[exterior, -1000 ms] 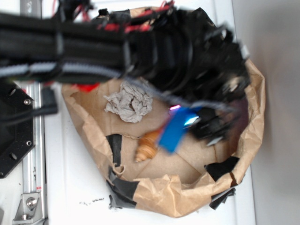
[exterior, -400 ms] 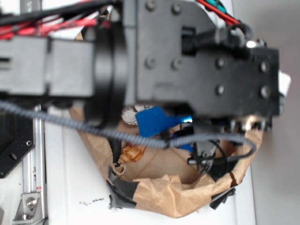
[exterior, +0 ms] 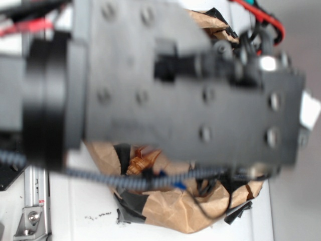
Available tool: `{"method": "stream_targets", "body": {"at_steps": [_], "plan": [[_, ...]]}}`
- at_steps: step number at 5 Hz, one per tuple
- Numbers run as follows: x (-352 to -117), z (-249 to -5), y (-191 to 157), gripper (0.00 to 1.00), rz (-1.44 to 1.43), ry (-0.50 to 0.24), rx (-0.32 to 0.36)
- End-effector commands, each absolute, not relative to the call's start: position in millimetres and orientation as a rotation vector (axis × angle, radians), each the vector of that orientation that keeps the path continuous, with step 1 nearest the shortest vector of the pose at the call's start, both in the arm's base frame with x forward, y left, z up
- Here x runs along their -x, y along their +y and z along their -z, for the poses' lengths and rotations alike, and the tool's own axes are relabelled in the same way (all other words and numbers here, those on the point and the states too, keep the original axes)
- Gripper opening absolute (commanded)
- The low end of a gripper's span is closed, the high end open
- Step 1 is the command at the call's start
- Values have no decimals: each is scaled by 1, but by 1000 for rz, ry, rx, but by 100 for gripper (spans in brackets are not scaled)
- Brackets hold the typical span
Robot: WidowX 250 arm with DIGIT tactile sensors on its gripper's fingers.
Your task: Grab the blue sponge.
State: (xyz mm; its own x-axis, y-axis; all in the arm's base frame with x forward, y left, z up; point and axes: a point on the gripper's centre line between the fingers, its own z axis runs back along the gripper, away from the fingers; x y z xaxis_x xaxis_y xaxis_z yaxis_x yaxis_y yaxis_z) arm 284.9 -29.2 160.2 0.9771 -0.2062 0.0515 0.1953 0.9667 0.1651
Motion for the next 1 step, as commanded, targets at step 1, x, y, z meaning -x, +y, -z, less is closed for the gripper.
{"method": "stream_targets", "body": {"at_steps": [1], "plan": [[-270, -172, -30, 0, 167, -84, -78]]}}
